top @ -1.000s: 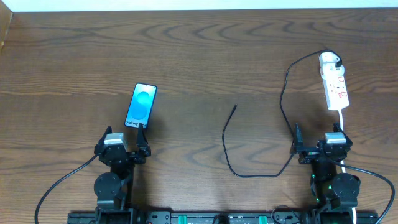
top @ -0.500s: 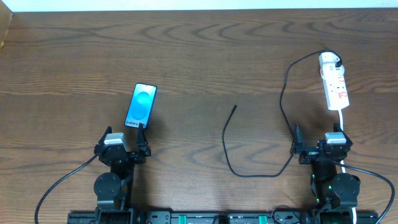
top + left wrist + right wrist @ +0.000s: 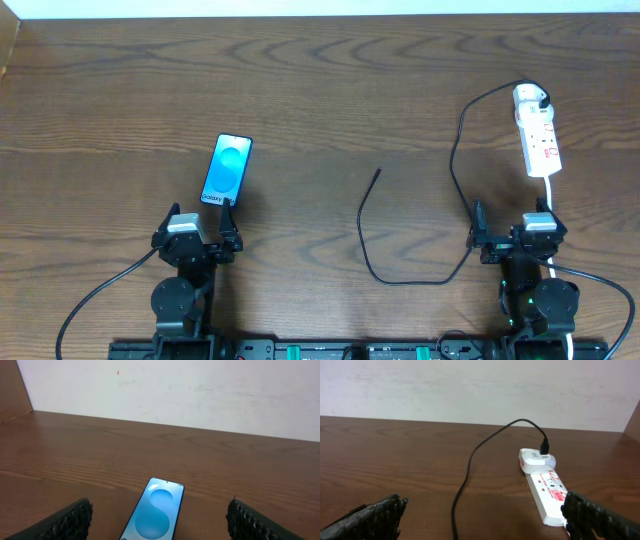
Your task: Plug charger to phone and switch on socket
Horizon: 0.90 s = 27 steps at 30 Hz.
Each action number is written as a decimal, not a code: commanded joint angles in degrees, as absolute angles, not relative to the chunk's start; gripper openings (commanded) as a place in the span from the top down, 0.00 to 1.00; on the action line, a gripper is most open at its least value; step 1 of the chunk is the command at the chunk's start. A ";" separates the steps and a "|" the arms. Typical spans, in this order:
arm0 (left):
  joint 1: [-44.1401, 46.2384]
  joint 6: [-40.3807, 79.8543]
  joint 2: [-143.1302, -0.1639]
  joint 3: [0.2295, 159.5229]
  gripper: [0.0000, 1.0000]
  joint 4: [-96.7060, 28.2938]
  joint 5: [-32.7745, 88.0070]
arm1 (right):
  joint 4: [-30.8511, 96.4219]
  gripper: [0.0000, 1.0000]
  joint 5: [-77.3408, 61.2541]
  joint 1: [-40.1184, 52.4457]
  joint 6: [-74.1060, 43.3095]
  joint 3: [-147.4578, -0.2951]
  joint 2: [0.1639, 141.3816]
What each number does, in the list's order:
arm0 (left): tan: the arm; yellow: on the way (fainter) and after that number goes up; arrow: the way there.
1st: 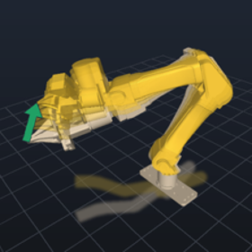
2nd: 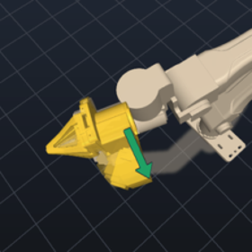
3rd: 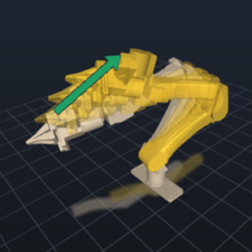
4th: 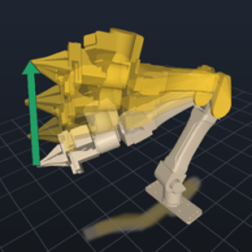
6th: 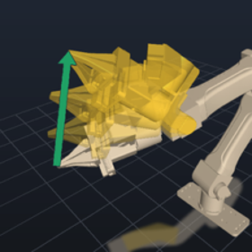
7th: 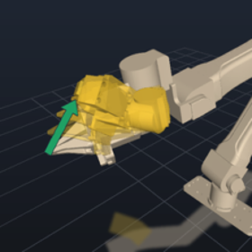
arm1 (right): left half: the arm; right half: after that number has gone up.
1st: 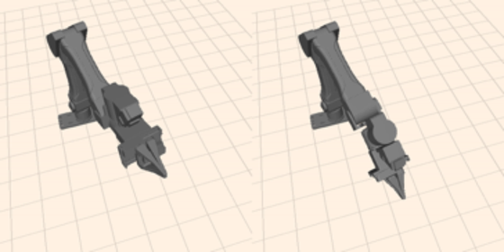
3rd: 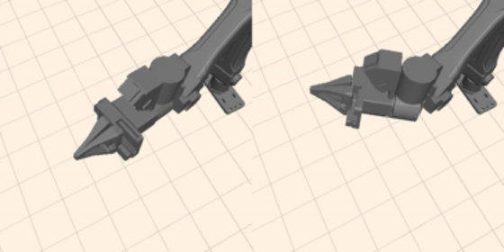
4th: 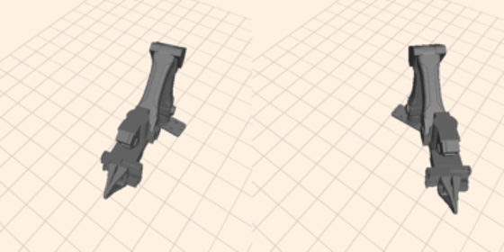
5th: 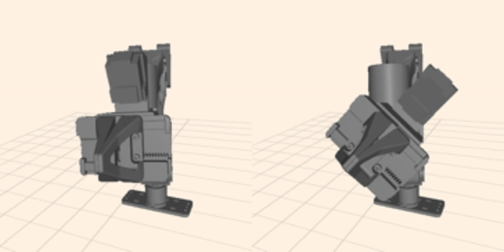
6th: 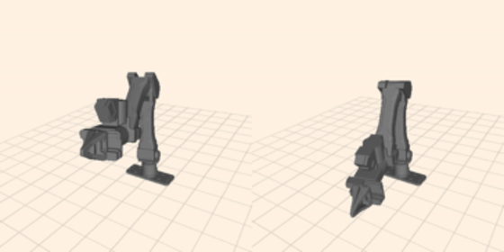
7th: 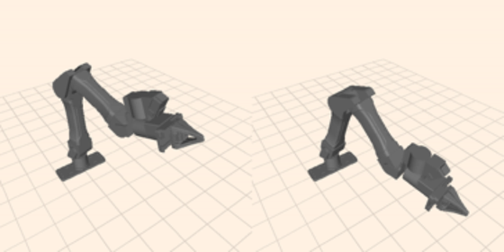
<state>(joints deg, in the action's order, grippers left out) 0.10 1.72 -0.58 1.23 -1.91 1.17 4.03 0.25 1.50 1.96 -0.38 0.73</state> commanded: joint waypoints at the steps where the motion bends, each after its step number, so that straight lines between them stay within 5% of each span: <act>1: -0.08 2.48 -0.34 0.23 0.14 -4.05 0.67 | 4.29 0.01 0.73 1.15 2.63 -0.32 0.49; 27: -0.10 2.42 -8.05 6.15 0.14 -4.25 3.66 | 4.29 0.01 0.73 1.15 2.63 -0.32 0.49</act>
<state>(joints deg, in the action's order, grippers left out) 0.10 1.74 -6.20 2.70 -4.29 3.09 4.05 0.25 1.50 1.96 -0.38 0.73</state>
